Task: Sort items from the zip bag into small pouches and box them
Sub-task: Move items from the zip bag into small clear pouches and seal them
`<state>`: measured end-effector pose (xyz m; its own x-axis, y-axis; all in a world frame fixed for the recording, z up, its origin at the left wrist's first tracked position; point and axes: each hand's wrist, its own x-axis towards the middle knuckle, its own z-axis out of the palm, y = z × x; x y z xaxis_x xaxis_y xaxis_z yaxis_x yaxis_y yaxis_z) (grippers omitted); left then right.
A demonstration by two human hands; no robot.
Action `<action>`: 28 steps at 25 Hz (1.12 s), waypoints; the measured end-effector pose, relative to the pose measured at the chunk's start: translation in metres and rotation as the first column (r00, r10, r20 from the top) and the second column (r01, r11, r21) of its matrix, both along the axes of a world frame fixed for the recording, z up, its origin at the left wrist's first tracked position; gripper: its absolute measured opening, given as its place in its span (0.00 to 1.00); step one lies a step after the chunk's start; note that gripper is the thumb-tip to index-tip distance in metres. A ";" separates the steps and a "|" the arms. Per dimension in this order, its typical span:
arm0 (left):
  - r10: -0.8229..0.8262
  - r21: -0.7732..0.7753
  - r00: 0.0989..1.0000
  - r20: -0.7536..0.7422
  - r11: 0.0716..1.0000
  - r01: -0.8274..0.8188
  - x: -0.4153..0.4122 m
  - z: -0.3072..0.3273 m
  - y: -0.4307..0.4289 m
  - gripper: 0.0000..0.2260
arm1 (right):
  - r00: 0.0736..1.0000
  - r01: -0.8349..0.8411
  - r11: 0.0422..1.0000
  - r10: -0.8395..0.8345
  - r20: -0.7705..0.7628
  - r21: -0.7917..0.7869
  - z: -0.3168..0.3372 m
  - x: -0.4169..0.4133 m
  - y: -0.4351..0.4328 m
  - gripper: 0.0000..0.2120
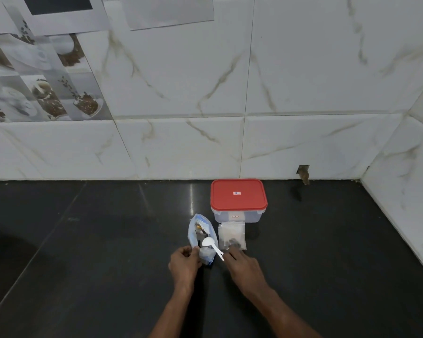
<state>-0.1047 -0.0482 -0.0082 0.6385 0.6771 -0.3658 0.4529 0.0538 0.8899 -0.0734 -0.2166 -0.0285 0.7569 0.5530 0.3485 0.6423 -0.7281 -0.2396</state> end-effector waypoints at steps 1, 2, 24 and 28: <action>0.005 -0.002 1.000 -0.002 1.000 -0.005 0.000 0.001 0.000 0.05 | 1.000 0.020 0.999 -0.020 -0.003 0.028 0.001 0.001 -0.002 0.12; 0.009 -0.003 1.000 -0.003 1.000 -0.009 0.000 0.001 0.000 0.05 | 0.998 0.058 0.996 -0.058 -0.003 0.073 0.003 0.002 -0.005 0.09; -0.136 0.176 0.986 -0.093 0.973 0.151 0.037 0.045 0.016 0.07 | 0.875 0.410 0.883 -0.451 -0.178 -0.227 -0.001 0.009 -0.066 0.15; -0.251 0.180 0.949 -0.192 0.941 0.286 0.039 0.042 0.026 0.13 | 0.616 0.423 0.897 -0.183 -0.766 0.125 0.032 -0.012 -0.017 0.15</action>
